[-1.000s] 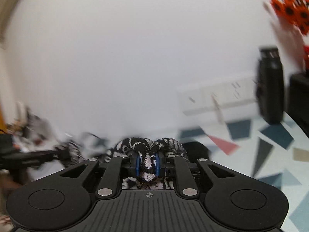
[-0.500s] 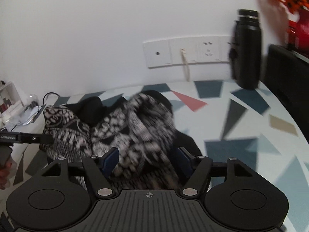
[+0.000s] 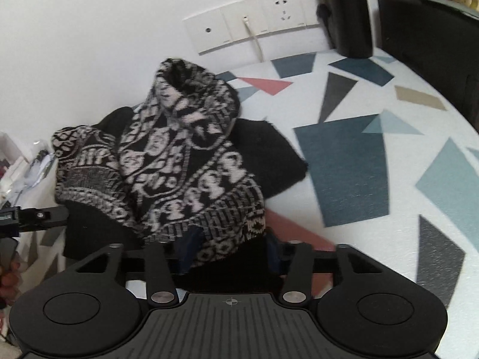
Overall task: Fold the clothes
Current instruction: 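Lift the patterned sweater with both grippers and fold it over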
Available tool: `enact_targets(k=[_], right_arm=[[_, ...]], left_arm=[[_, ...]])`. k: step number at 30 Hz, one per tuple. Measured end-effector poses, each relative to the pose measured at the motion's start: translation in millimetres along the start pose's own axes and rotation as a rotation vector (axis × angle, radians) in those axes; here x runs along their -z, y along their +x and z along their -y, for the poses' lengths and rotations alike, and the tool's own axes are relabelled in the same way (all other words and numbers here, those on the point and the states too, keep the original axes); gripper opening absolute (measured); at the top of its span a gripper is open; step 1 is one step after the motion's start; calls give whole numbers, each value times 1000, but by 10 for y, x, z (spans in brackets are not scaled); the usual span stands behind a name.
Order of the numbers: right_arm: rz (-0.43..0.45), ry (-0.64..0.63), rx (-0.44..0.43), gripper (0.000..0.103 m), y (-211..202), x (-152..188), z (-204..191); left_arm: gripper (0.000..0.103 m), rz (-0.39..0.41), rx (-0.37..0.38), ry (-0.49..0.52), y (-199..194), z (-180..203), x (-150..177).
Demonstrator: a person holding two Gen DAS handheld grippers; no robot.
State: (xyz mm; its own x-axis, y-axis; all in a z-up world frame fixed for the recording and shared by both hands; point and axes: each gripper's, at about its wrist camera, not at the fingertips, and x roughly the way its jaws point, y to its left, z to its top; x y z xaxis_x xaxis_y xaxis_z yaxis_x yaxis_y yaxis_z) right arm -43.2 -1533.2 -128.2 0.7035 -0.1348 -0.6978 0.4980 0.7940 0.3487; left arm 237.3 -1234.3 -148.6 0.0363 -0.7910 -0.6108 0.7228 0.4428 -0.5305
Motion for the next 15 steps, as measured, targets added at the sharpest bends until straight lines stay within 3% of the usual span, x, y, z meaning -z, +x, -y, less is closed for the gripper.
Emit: enact_targets(k=[1, 2, 5, 11, 15], right_arm=[[1, -9, -4, 26, -20, -7, -24], [2, -18, -9, 17, -42, -13, -47], [14, -26, -28, 9, -153, -24, -84], [58, -30, -175, 8, -513, -41, -196], [43, -16, -265, 8, -635, -51, -270]], left_arm=[[70, -7, 18, -2, 9, 14, 6], [48, -15, 32, 4, 21, 42, 7], [12, -14, 57, 28, 1, 119, 5], [10, 98, 131, 24, -436, 196, -47], [10, 179, 155, -8, -861, 151, -119]])
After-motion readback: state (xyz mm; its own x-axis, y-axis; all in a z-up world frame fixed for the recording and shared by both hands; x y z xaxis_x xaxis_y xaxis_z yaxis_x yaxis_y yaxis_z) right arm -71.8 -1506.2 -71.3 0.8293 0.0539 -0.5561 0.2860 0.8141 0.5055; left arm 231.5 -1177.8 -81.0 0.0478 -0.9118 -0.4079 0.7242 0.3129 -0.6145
